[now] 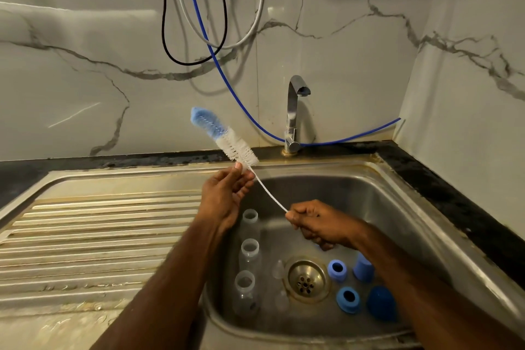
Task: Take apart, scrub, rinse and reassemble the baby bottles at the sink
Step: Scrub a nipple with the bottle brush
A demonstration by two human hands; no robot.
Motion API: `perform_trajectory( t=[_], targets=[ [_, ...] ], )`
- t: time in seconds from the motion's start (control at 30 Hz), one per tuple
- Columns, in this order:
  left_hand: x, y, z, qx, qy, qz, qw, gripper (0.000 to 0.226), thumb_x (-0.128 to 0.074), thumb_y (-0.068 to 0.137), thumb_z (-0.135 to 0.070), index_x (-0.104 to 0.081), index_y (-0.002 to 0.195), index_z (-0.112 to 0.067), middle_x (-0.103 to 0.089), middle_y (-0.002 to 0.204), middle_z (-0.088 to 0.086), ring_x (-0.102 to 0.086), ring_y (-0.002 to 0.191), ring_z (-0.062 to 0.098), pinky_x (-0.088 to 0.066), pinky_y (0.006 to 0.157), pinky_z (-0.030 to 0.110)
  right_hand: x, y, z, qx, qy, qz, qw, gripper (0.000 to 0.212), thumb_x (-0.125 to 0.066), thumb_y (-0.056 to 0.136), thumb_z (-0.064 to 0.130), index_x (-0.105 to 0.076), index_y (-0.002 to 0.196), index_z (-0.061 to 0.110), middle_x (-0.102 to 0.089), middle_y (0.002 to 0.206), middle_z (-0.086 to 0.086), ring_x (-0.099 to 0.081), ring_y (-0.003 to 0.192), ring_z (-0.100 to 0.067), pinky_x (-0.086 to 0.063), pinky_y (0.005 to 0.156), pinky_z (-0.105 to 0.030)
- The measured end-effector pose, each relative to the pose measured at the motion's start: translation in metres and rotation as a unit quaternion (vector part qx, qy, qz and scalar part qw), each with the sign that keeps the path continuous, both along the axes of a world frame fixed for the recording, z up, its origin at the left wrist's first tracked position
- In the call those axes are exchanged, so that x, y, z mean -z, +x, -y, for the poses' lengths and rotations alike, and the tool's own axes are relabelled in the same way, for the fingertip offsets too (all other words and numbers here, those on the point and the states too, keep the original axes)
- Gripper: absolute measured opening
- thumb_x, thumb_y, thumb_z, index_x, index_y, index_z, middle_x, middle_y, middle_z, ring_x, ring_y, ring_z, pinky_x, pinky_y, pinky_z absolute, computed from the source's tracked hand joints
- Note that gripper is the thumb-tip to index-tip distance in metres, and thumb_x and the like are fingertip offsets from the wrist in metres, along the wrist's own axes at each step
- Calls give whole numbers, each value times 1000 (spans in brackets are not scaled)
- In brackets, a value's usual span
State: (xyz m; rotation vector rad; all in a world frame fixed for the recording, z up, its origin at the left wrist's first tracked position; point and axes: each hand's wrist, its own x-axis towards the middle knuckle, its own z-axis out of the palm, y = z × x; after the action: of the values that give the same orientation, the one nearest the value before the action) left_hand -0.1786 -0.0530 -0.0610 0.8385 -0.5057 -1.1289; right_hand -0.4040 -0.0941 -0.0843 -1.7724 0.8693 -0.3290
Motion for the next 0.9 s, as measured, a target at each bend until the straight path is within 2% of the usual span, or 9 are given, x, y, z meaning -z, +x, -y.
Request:
perform_trajectory(
  t=[0.1,0.2,0.27,0.37,0.47,0.57,0.7,0.8,0.9],
  targets=[
    [17,7,4,-167,-4,383,909,12,-73,91,-17,-71,103,-16,-74,90,-4,-72,87,8,-59,80,26,-4,-2,-2,-30,63,-1,998,34,-46,103,47,-57,86,20,-38,60,2,-27,48,-12,-22,42,-24],
    [25,8,6,-229,-10,506,832,12,-74,91,-22,-69,101,-21,-70,92,-11,-68,85,2,-56,79,23,2,-1,0,-17,31,-26,999,32,-48,102,47,-57,84,22,-40,60,2,-30,48,-12,-25,43,-26],
    [25,8,7,-196,3,457,868,11,-72,93,-24,-72,99,-15,-74,89,-2,-69,79,11,-58,76,28,8,-2,3,9,-45,-39,998,31,-51,102,44,-56,78,25,-44,58,4,-36,47,-11,-30,45,-27],
    [15,9,2,-16,48,140,989,20,-61,100,-25,-70,98,-7,-69,79,6,-58,64,12,-51,64,25,12,-6,10,37,-174,-51,983,29,-56,101,38,-58,78,20,-51,62,4,-46,52,-3,-40,53,-22],
    [6,14,-4,105,66,-64,990,26,-51,104,-30,-62,101,-7,-58,72,3,-48,54,6,-46,50,18,12,-6,11,39,-192,-56,979,30,-57,100,38,-60,80,16,-54,66,2,-48,55,-2,-42,56,-20],
    [0,5,-2,103,45,-87,990,28,-47,106,-30,-61,104,-6,-58,71,4,-48,55,6,-47,51,17,9,-2,8,29,-176,-55,983,30,-55,101,39,-58,76,24,-52,61,7,-48,52,-3,-41,55,-22],
    [8,5,0,-62,-5,185,981,15,-61,100,-19,-70,106,-8,-72,85,3,-68,75,12,-57,69,21,2,-1,1,8,-3,-21,1000,35,-47,102,50,-56,79,24,-39,58,4,-30,47,-11,-24,44,-26],
    [22,12,1,-177,-6,457,872,19,-71,94,-16,-70,112,-20,-72,98,-12,-68,86,-4,-53,76,9,-5,-1,-4,-13,61,-23,998,37,-44,103,52,-56,83,22,-37,60,3,-25,48,-11,-20,41,-24],
    [28,12,6,-235,-14,539,809,29,-74,91,-18,-69,120,-17,-66,106,-13,-61,88,-9,-47,74,5,-4,2,-6,-9,59,-27,998,36,-45,103,49,-56,83,22,-39,59,3,-27,47,-11,-22,40,-23]
  ],
)
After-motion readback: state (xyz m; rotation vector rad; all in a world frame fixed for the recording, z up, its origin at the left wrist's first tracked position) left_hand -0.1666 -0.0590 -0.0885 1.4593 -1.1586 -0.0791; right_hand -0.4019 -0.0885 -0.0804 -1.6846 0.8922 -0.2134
